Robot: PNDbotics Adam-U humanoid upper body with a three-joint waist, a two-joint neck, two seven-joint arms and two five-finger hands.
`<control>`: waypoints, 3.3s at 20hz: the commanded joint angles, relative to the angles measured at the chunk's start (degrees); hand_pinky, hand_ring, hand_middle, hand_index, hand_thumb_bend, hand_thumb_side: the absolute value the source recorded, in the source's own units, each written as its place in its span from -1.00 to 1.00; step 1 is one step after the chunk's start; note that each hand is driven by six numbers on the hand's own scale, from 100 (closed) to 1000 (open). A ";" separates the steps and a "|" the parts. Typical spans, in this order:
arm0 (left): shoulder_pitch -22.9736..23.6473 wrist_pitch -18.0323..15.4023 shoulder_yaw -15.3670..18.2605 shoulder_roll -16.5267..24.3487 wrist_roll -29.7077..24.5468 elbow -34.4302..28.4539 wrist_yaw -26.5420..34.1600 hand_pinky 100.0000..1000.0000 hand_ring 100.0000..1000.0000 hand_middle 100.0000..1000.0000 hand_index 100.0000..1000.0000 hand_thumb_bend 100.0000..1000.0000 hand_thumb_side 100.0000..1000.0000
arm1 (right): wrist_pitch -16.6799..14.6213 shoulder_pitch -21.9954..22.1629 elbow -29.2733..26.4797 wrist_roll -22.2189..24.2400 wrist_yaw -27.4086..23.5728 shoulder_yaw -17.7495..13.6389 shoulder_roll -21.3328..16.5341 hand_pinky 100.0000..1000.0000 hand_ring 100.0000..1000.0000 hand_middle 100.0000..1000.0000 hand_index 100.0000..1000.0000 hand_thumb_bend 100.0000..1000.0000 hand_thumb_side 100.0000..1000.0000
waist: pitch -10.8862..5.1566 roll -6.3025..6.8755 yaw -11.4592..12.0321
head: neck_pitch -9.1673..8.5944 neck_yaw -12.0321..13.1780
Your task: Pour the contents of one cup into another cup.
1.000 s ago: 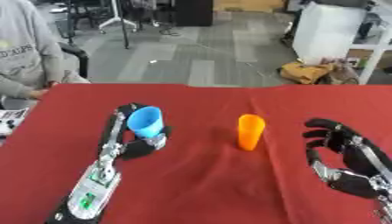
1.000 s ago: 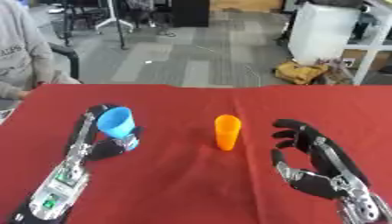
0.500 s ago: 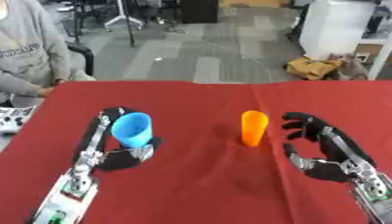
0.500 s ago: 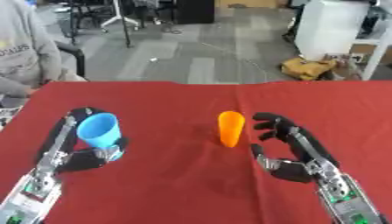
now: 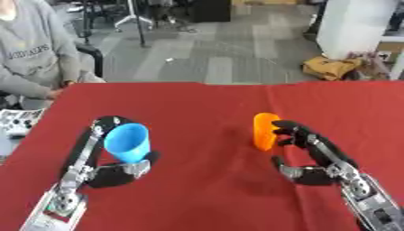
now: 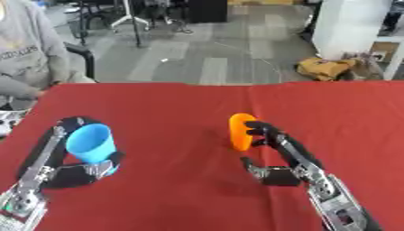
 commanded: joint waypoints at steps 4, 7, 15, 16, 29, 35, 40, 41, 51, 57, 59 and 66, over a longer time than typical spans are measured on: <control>-0.09 0.17 -0.01 0.36 -0.81 -1.51 0.83 -0.75 -0.48 -0.49 0.10 -0.44 -1.00 | -0.74 -1.87 1.14 -1.57 1.28 -1.58 -0.37 0.54 0.82 0.87 0.88 -0.57 -1.00 | -0.64 0.16 0.02 | -0.41 -0.21; 0.02 0.24 0.02 0.28 -0.92 -1.29 0.81 -0.74 -0.47 -0.49 0.10 -0.44 -1.00 | -0.49 -2.00 0.47 -2.23 0.82 -2.09 -0.67 0.54 0.81 0.86 0.88 -0.55 -1.00 | -0.64 0.01 -0.14 | -0.57 -0.02; 0.39 0.43 0.57 0.62 -0.60 -0.92 0.65 -0.73 -0.47 -0.48 0.10 -0.43 -1.00 | 1.21 -0.25 -6.12 -3.40 -2.63 -3.40 -2.88 0.52 0.77 0.83 0.86 -0.52 -1.00 | -0.64 -0.70 -0.97 | -1.00 1.01; 0.44 0.45 0.59 0.66 -0.57 -0.87 0.63 -0.73 -0.47 -0.48 0.10 -0.43 -1.00 | 1.61 -0.05 -6.52 -3.68 -2.90 -3.59 -3.10 0.52 0.77 0.83 0.86 -0.52 -1.00 | -0.64 -0.78 -1.10 | -1.03 1.09; 0.48 0.37 0.29 0.03 -1.11 -0.85 0.90 -0.72 -0.47 -0.48 0.10 -0.41 -1.00 | 0.61 -3.75 7.58 -3.62 4.37 -5.11 -2.34 0.64 0.87 0.93 0.93 -0.37 -1.00 | -0.99 -0.29 -0.43 | -0.81 0.50; 0.48 0.36 0.17 -0.18 -1.30 -0.89 1.06 -0.72 -0.47 -0.49 0.10 -0.41 -1.00 | 0.38 -5.69 9.87 -4.62 5.37 -5.56 -2.18 0.63 0.86 0.92 0.92 -0.38 -1.00 | -1.13 0.00 -0.20 | -0.76 0.22; 0.34 0.34 -0.10 -0.43 -1.56 -0.98 1.15 -0.72 -0.47 -0.49 0.10 -0.41 -1.00 | 0.49 -7.38 11.73 -4.68 5.54 -5.72 -1.90 0.62 0.85 0.92 0.92 -0.38 -1.00 | -1.29 0.08 0.22 | -0.70 -0.05; 0.30 0.33 -0.15 -0.47 -1.62 -1.01 1.18 -0.72 -0.47 -0.49 0.10 -0.41 -1.00 | 0.51 -7.70 12.17 -4.63 5.57 -5.76 -1.82 0.62 0.85 0.92 0.92 -0.38 -1.00 | -1.30 0.11 0.33 | -0.71 -0.10; -0.31 0.29 -0.63 -0.80 -2.16 -1.44 1.59 -0.71 -0.47 -0.49 0.10 -0.41 -1.00 | 0.17 -10.89 17.90 -3.70 6.33 -6.32 -0.82 0.61 0.83 0.89 0.92 -0.39 -1.00 | -1.16 0.15 1.91 | -1.14 -0.99; -0.50 0.29 -0.82 -0.88 -2.38 -1.50 1.69 -0.71 -0.47 -0.49 0.10 -0.41 -1.00 | 0.31 -12.12 21.04 -4.18 6.10 -7.06 -0.23 0.59 0.82 0.89 0.92 -0.40 -1.00 | -1.02 0.16 2.59 | -1.31 -1.49; -0.53 0.28 -0.85 -0.89 -2.41 -1.51 1.69 -0.71 -0.47 -0.49 0.10 -0.41 -1.00 | 0.35 -12.41 21.43 -4.39 5.79 -7.19 -0.05 0.59 0.82 0.89 0.91 -0.41 -1.00 | -0.98 0.18 2.79 | -1.36 -1.62; -0.59 0.28 -0.95 -0.92 -2.45 -1.47 1.70 -0.71 -0.47 -0.49 0.10 -0.40 -1.00 | 1.09 -13.36 21.39 -5.26 4.14 -7.54 0.64 0.55 0.78 0.88 0.93 -0.44 -1.00 | -0.95 0.26 3.31 | -1.49 -1.99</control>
